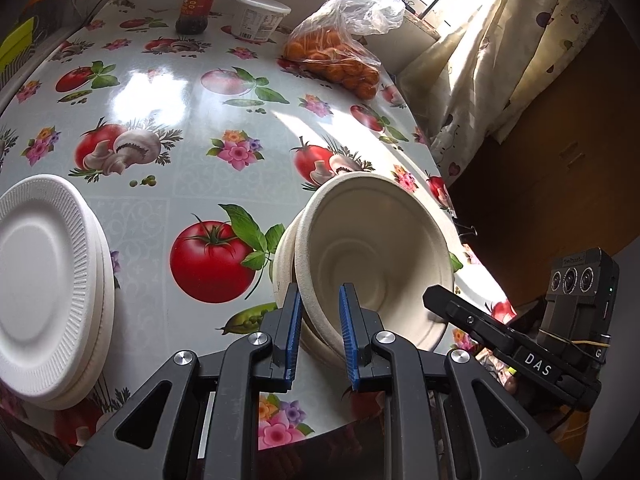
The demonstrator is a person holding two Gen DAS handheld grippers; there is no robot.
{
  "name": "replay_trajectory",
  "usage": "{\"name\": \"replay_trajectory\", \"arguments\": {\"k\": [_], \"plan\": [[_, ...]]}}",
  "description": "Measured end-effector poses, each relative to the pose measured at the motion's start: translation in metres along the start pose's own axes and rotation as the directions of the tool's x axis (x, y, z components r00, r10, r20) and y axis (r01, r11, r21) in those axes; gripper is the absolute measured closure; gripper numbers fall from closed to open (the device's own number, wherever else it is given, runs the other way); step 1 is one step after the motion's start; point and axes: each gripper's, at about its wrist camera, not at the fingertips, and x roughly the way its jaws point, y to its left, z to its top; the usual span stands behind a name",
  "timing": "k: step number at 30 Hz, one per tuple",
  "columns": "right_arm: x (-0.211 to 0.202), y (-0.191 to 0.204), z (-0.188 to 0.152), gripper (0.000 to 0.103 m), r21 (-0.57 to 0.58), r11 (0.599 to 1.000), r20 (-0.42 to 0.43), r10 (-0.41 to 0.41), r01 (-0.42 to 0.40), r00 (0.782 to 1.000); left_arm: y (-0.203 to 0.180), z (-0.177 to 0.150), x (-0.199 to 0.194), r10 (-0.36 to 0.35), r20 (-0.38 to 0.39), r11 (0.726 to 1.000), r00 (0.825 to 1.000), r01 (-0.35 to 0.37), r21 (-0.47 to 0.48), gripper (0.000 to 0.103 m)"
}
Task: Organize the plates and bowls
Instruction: 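Lower the held bowl into the nested beige bowls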
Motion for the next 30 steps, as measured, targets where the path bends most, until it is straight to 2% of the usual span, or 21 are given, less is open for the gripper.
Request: {"name": "replay_trajectory", "arguments": {"k": [5,8,14,25,30], "plan": [[0.002,0.002,-0.003,0.085,-0.020,1.000,-0.005,-0.015,0.015,1.000,-0.005,-0.003,0.000,0.045,0.016,0.999,0.999,-0.045,0.028,0.084],[0.002,0.005,-0.004,0.085,-0.046,0.998,0.008,-0.044,0.044,0.999,-0.004,-0.004,0.003,0.049,0.007,0.998,0.999,-0.049,0.031,0.084],[0.002,0.004,-0.004,0.085,-0.047,0.998,0.008,-0.040,0.041,0.999,-0.005,-0.006,0.002,0.059,0.018,0.997,0.998,-0.060,0.038,0.084],[0.003,0.008,-0.007,0.085,-0.079,0.993,0.033,-0.089,0.091,0.995,-0.011,-0.010,0.002,0.125,0.067,0.987,0.990,-0.131,0.091,0.084],[0.003,0.007,-0.007,0.083,-0.072,0.993,0.041,-0.087,0.090,0.995,-0.009,-0.010,0.003,0.118,0.068,0.988,0.991,-0.124,0.093,0.084]]}}
